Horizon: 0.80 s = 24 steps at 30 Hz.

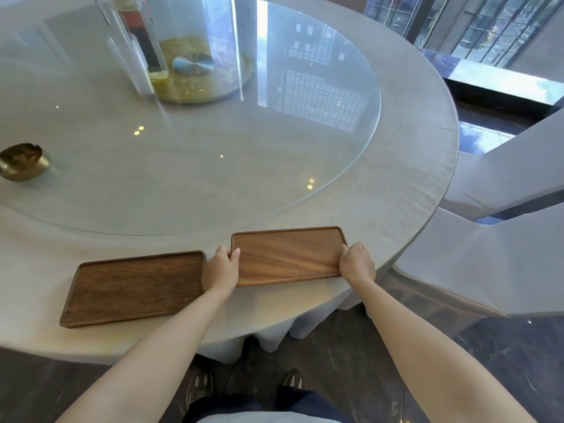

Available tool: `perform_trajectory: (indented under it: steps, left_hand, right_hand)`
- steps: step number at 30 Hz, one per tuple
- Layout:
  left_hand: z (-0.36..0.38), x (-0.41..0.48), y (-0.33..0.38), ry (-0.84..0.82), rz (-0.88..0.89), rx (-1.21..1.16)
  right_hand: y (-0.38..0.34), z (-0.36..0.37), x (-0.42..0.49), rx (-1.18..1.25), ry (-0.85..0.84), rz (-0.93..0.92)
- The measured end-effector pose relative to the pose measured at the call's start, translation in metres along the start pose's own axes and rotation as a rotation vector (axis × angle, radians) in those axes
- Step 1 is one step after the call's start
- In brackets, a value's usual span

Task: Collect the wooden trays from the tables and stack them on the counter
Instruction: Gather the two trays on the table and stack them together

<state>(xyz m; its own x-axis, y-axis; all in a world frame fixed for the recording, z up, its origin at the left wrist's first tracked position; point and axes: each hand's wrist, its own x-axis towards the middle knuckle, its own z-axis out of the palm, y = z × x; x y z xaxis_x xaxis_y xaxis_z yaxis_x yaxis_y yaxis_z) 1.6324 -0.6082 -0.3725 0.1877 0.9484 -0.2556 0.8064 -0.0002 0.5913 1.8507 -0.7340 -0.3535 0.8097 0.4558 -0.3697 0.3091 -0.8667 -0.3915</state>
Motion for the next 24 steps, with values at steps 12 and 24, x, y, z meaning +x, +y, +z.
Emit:
perform_trajectory:
  steps: [12,24]
  left_hand:
    - [-0.126,0.05,-0.111,0.127,0.08,0.057]
    - [-0.173,0.064,-0.216,0.079,0.044,0.286]
  right_hand:
    - [-0.128,0.062,-0.054,0.016,-0.115,-0.148]
    - [-0.176,0.138,-0.118,-0.052,-0.337,-0.207]
